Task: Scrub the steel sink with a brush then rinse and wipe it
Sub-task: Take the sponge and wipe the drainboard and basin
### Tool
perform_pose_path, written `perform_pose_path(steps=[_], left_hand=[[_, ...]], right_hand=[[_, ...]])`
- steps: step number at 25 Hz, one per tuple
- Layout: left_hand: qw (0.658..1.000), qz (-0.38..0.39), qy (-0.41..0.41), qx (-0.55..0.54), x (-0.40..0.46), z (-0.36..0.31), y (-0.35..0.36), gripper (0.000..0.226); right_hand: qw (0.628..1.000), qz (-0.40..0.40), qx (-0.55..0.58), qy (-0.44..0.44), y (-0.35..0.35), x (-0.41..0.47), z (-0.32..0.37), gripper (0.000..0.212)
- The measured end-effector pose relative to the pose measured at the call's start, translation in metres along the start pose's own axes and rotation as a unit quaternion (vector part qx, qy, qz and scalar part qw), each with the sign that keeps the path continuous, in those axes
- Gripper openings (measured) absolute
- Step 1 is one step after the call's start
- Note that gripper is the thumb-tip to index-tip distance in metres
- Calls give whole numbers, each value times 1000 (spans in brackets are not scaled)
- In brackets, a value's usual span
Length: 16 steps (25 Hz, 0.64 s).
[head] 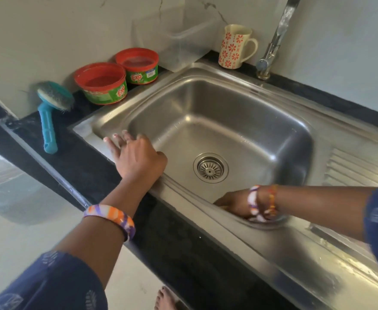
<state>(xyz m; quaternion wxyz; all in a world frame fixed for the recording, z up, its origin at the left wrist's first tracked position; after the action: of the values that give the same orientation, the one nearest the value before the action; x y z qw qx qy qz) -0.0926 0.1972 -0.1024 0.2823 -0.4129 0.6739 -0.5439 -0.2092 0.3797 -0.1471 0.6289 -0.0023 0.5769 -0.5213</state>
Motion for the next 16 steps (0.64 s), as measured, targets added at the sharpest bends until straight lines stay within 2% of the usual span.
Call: perform_pose_path(steps=[2,4,6,7,8,10,12,13,16], left_hand=[[1000,0,-3,-2,29,20,-8,51],[1000,-6,22,-16,54,40,-16,43],[996,-15,82,-19,73,53,-16,32],[993,-16,112,-21,80,55,-14,29],[990,-17,135,-28,85,56,-11,27],[987,-20,158,-31,92,55,-9,25],[985,-33,164,-31,94,52,-7,26],[986,-39,158,-28,94,52,-7,27],[988,-51,147,-19,96,54,-4,27]], right_hand=[[988,66,136,-12,-11,-22,-7,30],[974,111,200,0,-24,-46,-6,20],[968,80,237,-16,-23,-44,5,24],[955,51,291,-18,-20,-32,15,24],[924,27,381,-22,-18,-18,30,24],[840,26,538,-62,-22,18,67,16],[776,30,624,-87,-39,55,108,25],[763,28,641,-76,-46,74,122,31],[797,-15,601,-49,-43,107,130,32]])
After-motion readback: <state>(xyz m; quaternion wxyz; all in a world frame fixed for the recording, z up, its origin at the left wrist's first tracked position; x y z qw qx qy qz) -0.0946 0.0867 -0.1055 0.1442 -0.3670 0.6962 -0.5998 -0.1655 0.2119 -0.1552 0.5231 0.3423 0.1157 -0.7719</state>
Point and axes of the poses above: each hand's wrist, its own x-axis towards the middle knuckle, its own y-axis out of the palm, z = x × y, the point moved 2 cm from there along x, towards the middle knuckle, and after that the axes turned 6 degrees about -z, right-handed, at the moved point
